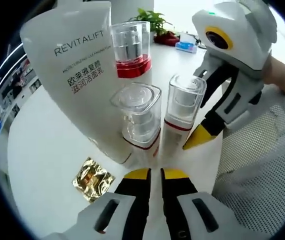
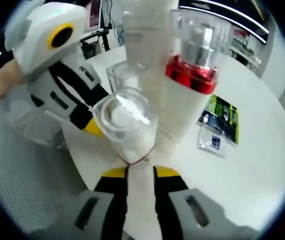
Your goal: Arrange the skincare products in the storage area until every visible bottle or jar stands upright without overlapping.
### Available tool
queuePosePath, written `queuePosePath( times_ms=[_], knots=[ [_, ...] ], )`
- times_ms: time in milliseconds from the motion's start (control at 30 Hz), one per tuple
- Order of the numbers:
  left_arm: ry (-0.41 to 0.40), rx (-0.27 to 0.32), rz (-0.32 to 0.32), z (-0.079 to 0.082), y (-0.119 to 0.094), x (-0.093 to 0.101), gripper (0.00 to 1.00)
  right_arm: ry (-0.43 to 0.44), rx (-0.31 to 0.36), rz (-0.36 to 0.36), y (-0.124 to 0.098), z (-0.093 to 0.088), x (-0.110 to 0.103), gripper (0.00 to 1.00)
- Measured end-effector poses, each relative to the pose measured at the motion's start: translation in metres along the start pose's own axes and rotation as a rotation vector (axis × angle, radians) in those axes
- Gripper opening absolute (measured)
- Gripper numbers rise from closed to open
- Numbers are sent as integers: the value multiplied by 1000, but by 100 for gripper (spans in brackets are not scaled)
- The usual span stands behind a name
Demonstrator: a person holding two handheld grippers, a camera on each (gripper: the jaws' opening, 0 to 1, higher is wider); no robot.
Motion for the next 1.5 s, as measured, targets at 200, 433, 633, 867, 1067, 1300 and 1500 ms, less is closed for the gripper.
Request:
queuePosePath(
  times_ms=[200,433,633,867,1067,1300,1500],
  knots=[
    [-3,0,0,0,2,-1,4,4,-1,0,0,0,0,18],
    [15,-3,0,0,3,-2,5,17,-1,-3,1,0,2,18],
    [14,0,0,1,3,-3,4,23,7,-5,1,2,3,18],
    [13,2,0,1,3,-4,4,25,16,-9,1,5,4,15],
    [13,2,1,2,3,-4,4,28,22,-11,1,6,4,13],
    [13,1,-1,1,3,-4,4,30,28,-14,1,8,5,11],
    [12,2,3,2,3,-5,4,32,40,-24,0,11,7,11]
  ],
)
Point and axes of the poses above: the point that each gripper's makers call its tool centre point, and the gripper's own axes: y roughly forward along the fingers, x roughly to its right, z roughly out of its top, the point moved 1 cm from there along -y, roughly backward along the fingers, and after that the axes turned 6 degrees about y, right-handed, at the moved point
